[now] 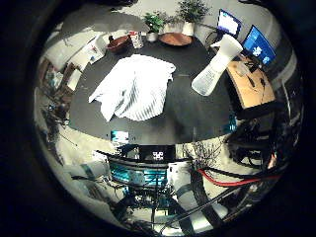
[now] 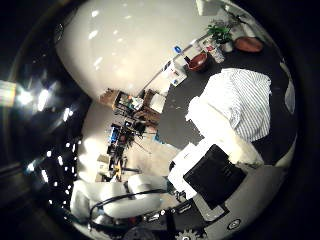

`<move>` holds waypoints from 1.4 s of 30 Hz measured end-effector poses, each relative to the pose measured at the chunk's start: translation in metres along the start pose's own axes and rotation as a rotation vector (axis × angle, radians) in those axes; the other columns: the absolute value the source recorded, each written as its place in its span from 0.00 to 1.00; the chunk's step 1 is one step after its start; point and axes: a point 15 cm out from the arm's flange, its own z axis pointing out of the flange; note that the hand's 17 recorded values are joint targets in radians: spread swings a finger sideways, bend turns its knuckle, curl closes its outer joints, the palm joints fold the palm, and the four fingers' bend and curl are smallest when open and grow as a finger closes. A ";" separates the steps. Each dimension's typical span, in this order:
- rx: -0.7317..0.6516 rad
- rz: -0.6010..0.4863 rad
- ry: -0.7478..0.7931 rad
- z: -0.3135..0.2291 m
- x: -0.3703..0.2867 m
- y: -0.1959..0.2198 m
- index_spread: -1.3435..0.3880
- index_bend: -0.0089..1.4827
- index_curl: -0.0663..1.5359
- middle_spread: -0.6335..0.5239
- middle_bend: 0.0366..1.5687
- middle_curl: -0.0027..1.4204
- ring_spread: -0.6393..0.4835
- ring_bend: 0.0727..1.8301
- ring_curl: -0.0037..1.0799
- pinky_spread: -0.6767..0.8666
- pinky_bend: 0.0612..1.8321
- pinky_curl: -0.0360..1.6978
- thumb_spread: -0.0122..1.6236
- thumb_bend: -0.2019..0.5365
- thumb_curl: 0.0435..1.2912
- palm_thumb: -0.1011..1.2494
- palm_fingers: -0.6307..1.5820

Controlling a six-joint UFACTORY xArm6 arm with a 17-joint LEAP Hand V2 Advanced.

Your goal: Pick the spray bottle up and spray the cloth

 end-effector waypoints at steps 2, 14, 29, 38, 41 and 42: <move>0.003 0.004 0.002 0.000 0.001 -0.001 0.67 0.13 0.27 0.66 0.11 0.25 0.80 0.37 0.07 0.81 0.62 0.02 0.69 0.25 0.39 0.63 0.48; -0.011 0.020 0.013 0.008 0.011 0.005 0.67 0.13 0.27 0.66 0.11 0.24 0.79 0.36 0.07 0.81 0.63 0.02 0.69 0.25 0.39 0.63 0.48; 0.082 0.027 0.104 -0.040 0.028 -0.018 0.66 0.12 0.26 0.64 0.13 0.25 0.79 0.37 0.07 0.80 0.64 0.02 0.67 0.24 0.38 0.60 0.48; 0.054 0.008 0.183 -0.073 0.037 0.002 0.67 0.12 0.24 0.66 0.16 0.25 0.81 0.37 0.08 0.82 0.66 0.02 0.65 0.24 0.35 0.53 0.44; 0.065 0.002 0.234 -0.086 0.046 0.013 0.67 0.12 0.24 0.66 0.16 0.25 0.81 0.37 0.08 0.82 0.66 0.02 0.65 0.24 0.34 0.51 0.44; 0.066 0.004 0.245 -0.089 0.048 0.016 0.67 0.12 0.24 0.66 0.16 0.25 0.81 0.37 0.08 0.82 0.66 0.02 0.65 0.24 0.34 0.51 0.44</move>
